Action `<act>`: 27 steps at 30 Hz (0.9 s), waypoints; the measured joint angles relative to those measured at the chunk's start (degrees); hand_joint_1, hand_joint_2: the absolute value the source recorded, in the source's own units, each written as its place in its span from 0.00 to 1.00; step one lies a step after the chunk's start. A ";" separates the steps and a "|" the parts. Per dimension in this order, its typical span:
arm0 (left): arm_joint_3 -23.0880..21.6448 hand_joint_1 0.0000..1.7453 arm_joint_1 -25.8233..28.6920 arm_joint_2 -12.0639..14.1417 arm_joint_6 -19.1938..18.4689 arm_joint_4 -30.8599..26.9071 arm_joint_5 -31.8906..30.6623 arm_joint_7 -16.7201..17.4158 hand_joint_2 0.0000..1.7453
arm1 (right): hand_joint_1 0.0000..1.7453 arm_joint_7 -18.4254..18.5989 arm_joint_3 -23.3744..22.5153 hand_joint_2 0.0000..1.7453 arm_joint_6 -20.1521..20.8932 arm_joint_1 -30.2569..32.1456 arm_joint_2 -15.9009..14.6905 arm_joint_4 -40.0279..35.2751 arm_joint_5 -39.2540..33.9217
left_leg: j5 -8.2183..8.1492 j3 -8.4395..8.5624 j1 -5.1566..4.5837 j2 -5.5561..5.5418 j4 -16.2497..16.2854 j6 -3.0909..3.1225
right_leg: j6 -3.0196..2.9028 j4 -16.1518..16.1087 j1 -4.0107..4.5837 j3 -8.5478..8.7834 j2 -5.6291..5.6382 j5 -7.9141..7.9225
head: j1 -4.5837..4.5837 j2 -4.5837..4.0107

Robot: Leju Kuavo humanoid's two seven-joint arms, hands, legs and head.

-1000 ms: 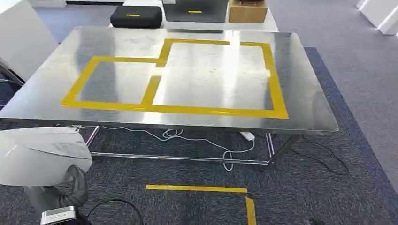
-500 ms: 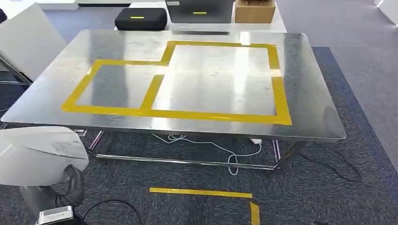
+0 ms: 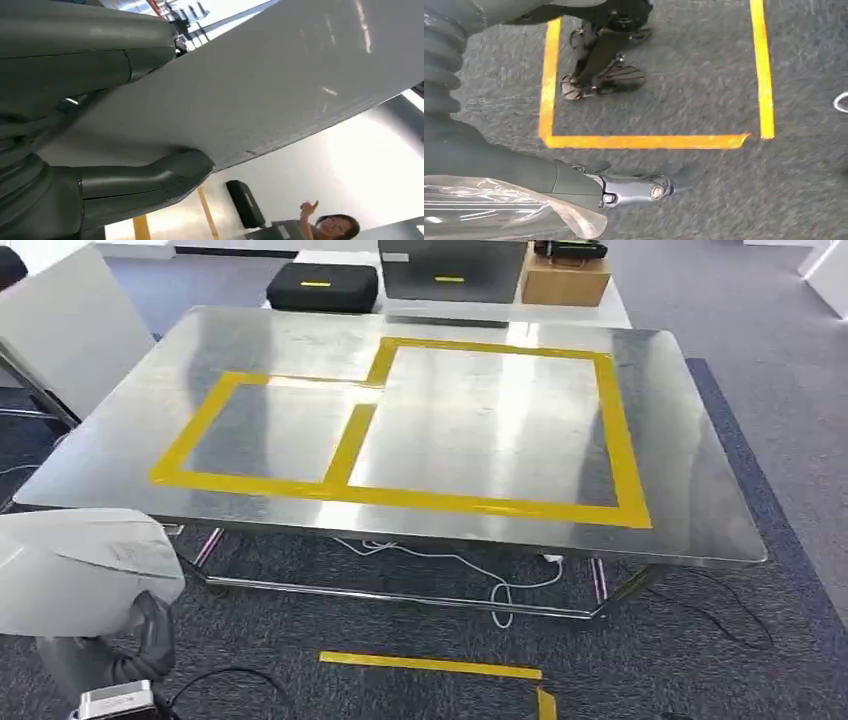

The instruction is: Take the parts from the cabinet and place them on the table.

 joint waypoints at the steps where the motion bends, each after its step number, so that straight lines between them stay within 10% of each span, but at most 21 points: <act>1: 0.00 1.00 -0.04 0.00 0.00 0.00 0.00 -0.04 1.00 | 0.00 0.00 -0.04 1.00 -0.02 -0.10 -0.02 0.00 0.00 | -0.17 0.01 -0.14 0.01 0.00 0.17 | -0.01 4.17 0.01 -2.49 0.06 -1.93 | 0.02 0.00; 4: 0.00 1.00 0.07 0.02 -0.02 0.00 0.00 -0.04 1.00 | 0.00 0.02 -0.17 1.00 -0.15 0.29 -0.04 -0.02 0.00 | -0.80 0.48 -0.41 -0.09 0.03 0.38 | -0.10 11.32 0.10 -8.10 0.08 -3.42 | 0.11 0.00; 7: 0.00 1.00 0.04 0.02 -0.02 0.00 -0.17 -0.04 1.00 | 0.00 0.28 -0.41 1.00 -0.22 0.26 -0.04 -0.02 -0.02 | -1.90 2.23 -0.39 -0.22 0.04 -0.11 | -0.13 -0.83 0.06 -3.82 0.08 5.69 | 0.13 0.00; 12: 0.00 1.00 0.02 0.02 -0.02 0.00 -0.41 -0.04 1.00 | 0.00 0.44 -0.55 1.00 -0.31 0.19 -0.02 -0.02 0.00 | -2.27 2.57 -0.35 -0.17 -0.11 -0.41 | -0.25 -3.15 0.14 -2.59 0.26 5.62 | 0.10 0.00; 13: -0.02 1.00 -0.15 0.04 -0.02 -0.02 -0.55 -0.04 1.00 | 0.00 0.46 -0.61 1.00 -0.33 0.10 -0.02 -0.02 0.00 | -2.45 2.73 -0.48 -0.16 0.06 -0.68 | -0.48 -4.20 0.47 -2.82 0.06 3.67 | 0.06 -0.02; 14: -0.02 1.00 -0.30 0.13 -0.07 -0.04 -0.96 0.04 1.00 | 0.00 0.87 -0.77 1.00 -0.39 0.50 -0.02 -0.02 0.07 | -2.89 3.18 -0.47 -0.19 0.84 -1.98 | -2.57 -4.64 0.27 -0.84 0.18 4.47 | -0.13 0.02; 15: -0.02 1.00 -0.35 0.13 -0.09 -0.04 -1.07 0.07 1.00 | 0.00 0.87 -0.79 1.00 -0.33 0.45 -0.02 -0.02 0.11 | -3.39 2.89 -0.40 -0.10 2.15 -2.40 | -2.95 -4.74 0.23 -0.23 0.15 4.24 | -0.09 0.00; 19: -0.02 1.00 -0.60 0.28 -0.07 -0.07 -1.44 0.57 1.00 | 0.00 0.87 -0.90 1.00 -0.11 0.32 -0.04 -0.04 0.24 | -9.42 -6.01 0.02 -0.03 16.95 -3.25 | -3.49 -4.74 0.22 1.06 0.14 2.90 | -0.46 0.00; 21: -0.02 1.00 -0.59 0.35 -0.07 -0.07 -1.51 0.77 1.00 | 0.00 0.90 -1.05 1.00 -0.11 0.48 -0.04 -0.04 0.22 | -6.84 -7.21 0.04 -0.01 16.25 -3.08 | -3.25 -4.74 0.22 2.33 0.20 1.95 | -0.44 0.00; 24: -0.02 1.00 -0.61 0.42 -0.07 -0.07 -1.57 0.77 1.00 | 0.00 0.90 -1.07 1.00 -0.04 0.47 -0.02 -0.02 0.24 | 2.82 -4.09 -0.37 0.07 3.72 -1.65 | -3.01 -4.92 0.20 4.12 0.24 0.34 | -0.46 0.00; 26: -0.04 1.00 -0.62 0.52 -0.07 -0.06 -1.64 0.81 1.00 | 0.00 0.92 -1.11 1.00 0.00 0.24 0.00 -0.02 0.33 | -0.66 -4.10 -1.18 0.20 3.23 -1.07 | -2.24 -5.29 0.14 4.73 0.20 -0.11 | -0.41 0.00; 27: -0.04 1.00 -0.57 0.61 -0.04 -0.20 -1.73 0.81 1.00 | 0.00 1.01 -1.11 1.00 0.00 0.24 0.00 -0.02 0.37 | 1.15 -3.85 -1.18 0.14 2.59 -0.63 | -1.63 -5.51 0.22 4.76 0.07 -0.44 | -0.42 0.00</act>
